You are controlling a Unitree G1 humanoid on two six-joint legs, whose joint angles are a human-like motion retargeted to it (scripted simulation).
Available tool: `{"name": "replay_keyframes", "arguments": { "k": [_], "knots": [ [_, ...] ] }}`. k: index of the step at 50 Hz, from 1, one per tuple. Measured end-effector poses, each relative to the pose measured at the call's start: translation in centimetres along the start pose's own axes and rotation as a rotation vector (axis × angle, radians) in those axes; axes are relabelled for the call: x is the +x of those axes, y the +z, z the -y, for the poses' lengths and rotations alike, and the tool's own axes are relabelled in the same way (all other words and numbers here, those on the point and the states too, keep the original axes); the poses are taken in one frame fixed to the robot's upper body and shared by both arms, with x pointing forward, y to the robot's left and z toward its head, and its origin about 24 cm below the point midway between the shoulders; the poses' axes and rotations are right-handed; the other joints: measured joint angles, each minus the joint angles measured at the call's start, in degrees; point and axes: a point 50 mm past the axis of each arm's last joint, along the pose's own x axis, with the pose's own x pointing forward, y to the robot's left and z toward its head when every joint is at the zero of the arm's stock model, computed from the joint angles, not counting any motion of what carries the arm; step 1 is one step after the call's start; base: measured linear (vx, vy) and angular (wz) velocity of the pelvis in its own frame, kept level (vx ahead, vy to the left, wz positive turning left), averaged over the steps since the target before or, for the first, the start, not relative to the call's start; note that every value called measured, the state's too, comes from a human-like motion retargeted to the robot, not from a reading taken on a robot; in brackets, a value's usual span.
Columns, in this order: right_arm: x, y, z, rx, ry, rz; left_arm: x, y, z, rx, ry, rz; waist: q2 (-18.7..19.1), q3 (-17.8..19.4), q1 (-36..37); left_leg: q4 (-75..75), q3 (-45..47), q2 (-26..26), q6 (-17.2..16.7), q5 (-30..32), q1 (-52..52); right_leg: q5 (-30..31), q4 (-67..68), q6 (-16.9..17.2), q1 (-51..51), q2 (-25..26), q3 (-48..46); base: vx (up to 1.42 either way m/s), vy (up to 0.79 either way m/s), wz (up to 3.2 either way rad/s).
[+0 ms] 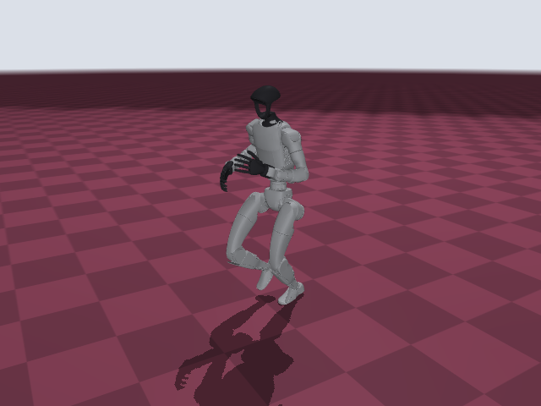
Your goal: Run
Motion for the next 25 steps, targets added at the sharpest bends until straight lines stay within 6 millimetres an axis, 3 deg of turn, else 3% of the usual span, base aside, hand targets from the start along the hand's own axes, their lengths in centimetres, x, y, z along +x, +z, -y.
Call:
{"name": "replay_keyframes", "arguments": {
  "k": [3, 5, 8, 10, 13, 15, 17, 20, 23, 25],
  "knots": [
    [0.1, 1.1, -1.0, 0.053, 0.053, 0.066, -2.2, -2.6, 1.6, -0.102, -0.064, -0.128, 0.7, -2.0, -1.6, -2.5, -0.3, 1.3, -6.6, 15.5, -0.5, 2.8, -13.1, 0.6, 1.1, 1.2, -0.5, 0.08, -0.02, 0.27],
    [0.8, 2.5, -1.2, 0.038, 0.072, 0.136, -4.5, -4.8, 2.8, -0.167, -0.099, -0.261, 1.4, -2.5, -0.7, 3.4, 0.2, 3.3, -8.9, 20.0, -3.5, 3.7, -20.2, 1.0, 3.6, 3.1, -0.8, 0.00, 0.00, 0.00],
    [2.7, 6.5, -0.7, -0.077, 0.056, 0.293, -8.9, -8.1, 4.6, -0.282, -0.121, -0.505, 2.7, -2.6, 3.5, 18.8, 2.3, 8.7, -6.8, 18.1, -8.5, -0.4, -25.1, -1.3, 8.9, 6.0, -1.6, 0.01, -0.03, -0.20],
    [3.8, 9.9, 0.2, -0.214, 0.027, 0.410, -11.6, -9.5, 5.1, -0.332, -0.116, -0.642, 3.3, -2.1, 6.9, 29.5, 3.4, 12.7, -4.2, 14.2, -11.8, -8.1, -26.1, -4.6, 12.1, 7.8, -1.5, 0.04, -0.05, -0.49],
    [5.2, 15.5, 1.9, -0.433, -0.030, 0.565, -14.4, -10.4, 4.7, -0.331, -0.089, -0.761, 3.5, -0.1, 12.1, 40.9, 3.8, 17.3, -0.3, 9.2, -17.3, -20.7, -25.4, -9.4, 14.0, 9.9, -0.3, 0.08, -0.04, -0.61],
    [5.6, 18.4, 2.3, -0.461, -0.052, 0.670, -15.1, -10.0, 3.9, -0.317, -0.049, -0.761, 3.2, 0.7, 14.9, 40.7, 4.4, 18.3, 0.1, 8.4, -20.6, -21.3, -27.4, -9.4, 14.8, 10.5, 0.4, 0.13, 0.00, -0.46],
    [5.3, 18.9, 1.8, -0.395, -0.025, 0.729, -15.5, -9.0, 3.3, -0.317, -0.013, -0.734, 2.1, -0.1, 16.6, 34.0, 5.5, 17.1, -1.6, 10.1, -21.3, -16.1, -30.6, -6.9, 16.3, 9.3, 0.4, 0.17, 0.05, -0.24],
    [4.7, 16.9, 0.9, -0.270, 0.008, 0.714, -15.4, -7.6, 3.4, -0.357, 0.020, -0.676, 0.4, -1.6, 16.8, 20.4, 7.1, 12.9, -5.1, 13.3, -18.5, -1.9, -29.5, -1.1, 16.4, 5.5, -0.6, 0.16, 0.08, -0.02],
    [4.0, 13.9, 0.8, -0.176, -0.007, 0.627, -12.9, -6.2, 3.6, -0.402, 0.037, -0.545, -1.3, -1.6, 13.8, 11.2, 7.3, 7.4, -5.6, 13.2, -13.3, 2.9, -20.0, 0.4, 14.6, 0.5, -1.8, 0.13, 0.09, 0.21],
    [3.7, 11.4, 0.8, -0.123, -0.028, 0.529, -10.4, -4.8, 3.5, -0.395, 0.029, -0.417, -1.9, -1.3, 11.2, 9.7, 6.2, 4.5, -3.9, 8.5, -10.3, 3.0, -10.9, 0.2, 12.7, -2.1, -2.4, 0.12, 0.09, 0.12]
  ]
}}
